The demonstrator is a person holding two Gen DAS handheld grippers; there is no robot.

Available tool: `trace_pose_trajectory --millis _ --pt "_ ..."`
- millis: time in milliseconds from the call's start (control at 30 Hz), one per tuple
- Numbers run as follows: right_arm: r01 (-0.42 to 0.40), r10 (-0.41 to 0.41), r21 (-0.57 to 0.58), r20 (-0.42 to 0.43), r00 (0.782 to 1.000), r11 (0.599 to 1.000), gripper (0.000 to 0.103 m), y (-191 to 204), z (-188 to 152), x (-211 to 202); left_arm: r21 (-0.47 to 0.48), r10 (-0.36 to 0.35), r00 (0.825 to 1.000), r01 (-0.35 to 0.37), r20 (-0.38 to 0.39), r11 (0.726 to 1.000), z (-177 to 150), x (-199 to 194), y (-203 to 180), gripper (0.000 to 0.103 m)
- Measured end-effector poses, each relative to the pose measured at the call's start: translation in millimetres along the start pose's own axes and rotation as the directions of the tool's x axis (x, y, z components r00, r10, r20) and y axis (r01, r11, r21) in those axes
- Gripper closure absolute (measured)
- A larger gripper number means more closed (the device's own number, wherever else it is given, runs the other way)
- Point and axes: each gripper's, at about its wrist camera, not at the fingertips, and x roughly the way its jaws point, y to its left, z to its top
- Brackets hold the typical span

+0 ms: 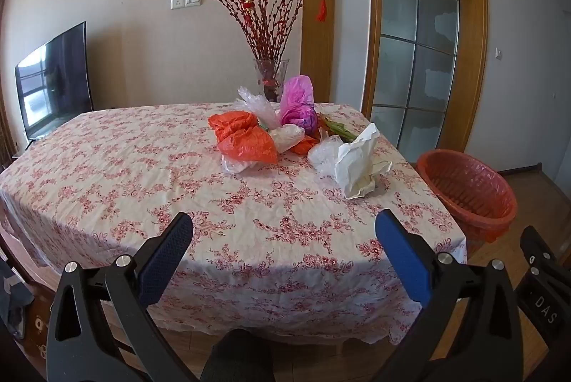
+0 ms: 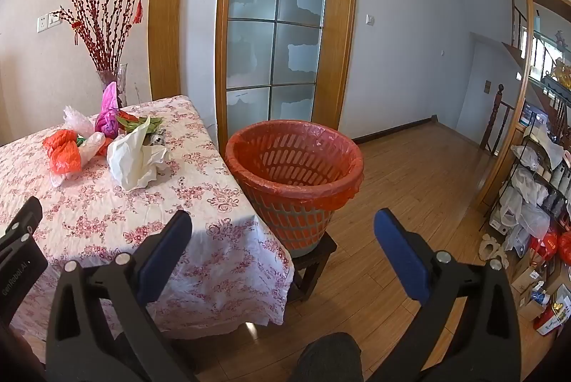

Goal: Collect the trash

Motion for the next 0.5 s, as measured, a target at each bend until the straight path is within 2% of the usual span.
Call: trace_pose_trajectory --millis 500 --pt "0.001 -0.001 -0.001 0.002 1.000 1.000 0.004 0.2 0.0 -0.3 -0.003 -0.001 1.000 0.001 0.003 1.000 0.0 -0.2 0.2 0.002"
